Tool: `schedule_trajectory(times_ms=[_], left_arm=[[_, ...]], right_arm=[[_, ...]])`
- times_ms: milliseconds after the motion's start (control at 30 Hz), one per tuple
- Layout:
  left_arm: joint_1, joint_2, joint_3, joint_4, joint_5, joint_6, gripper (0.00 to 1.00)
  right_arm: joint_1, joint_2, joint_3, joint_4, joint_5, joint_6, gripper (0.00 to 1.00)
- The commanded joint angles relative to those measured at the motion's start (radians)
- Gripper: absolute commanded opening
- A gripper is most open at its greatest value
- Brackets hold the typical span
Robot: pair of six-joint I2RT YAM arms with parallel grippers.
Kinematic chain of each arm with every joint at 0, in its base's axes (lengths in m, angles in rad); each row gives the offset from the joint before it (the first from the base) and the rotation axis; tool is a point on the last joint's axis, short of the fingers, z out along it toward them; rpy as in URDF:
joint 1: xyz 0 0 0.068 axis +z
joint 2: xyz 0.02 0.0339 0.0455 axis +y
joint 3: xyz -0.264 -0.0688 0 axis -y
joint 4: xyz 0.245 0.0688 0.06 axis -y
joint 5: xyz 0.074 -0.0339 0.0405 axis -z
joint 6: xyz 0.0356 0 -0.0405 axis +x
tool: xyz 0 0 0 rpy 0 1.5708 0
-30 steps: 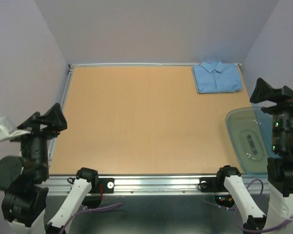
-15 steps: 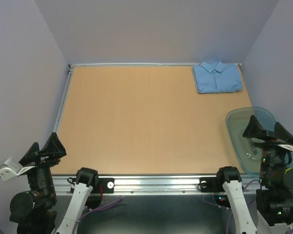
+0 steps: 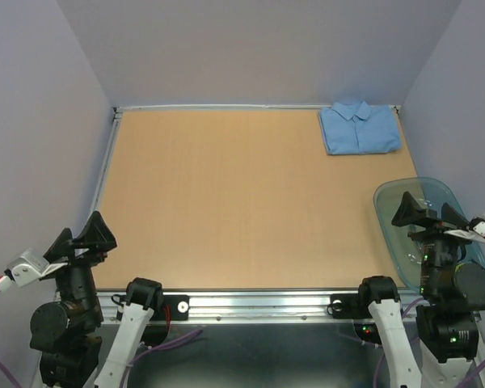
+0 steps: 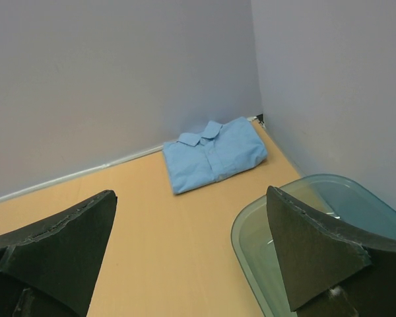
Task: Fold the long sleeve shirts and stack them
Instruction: Neatly place the folded shirt to the corner
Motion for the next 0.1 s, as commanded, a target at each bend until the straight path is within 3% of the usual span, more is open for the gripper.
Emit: schedule_trajectory(times_ms=[0,67], left_arm=[[0.003,-0.066,-0.016,0.082,-0.017,-0.005,0.99],[0.003,-0.066,-0.025,0.095,-0.017,-0.009,0.99]], right_arm=[[0.007,-0.006,-0.011,0.029,-0.007,-0.017,1.0],[0.005,-0.007,-0.022,0.04,-0.011,-0.017,1.0]])
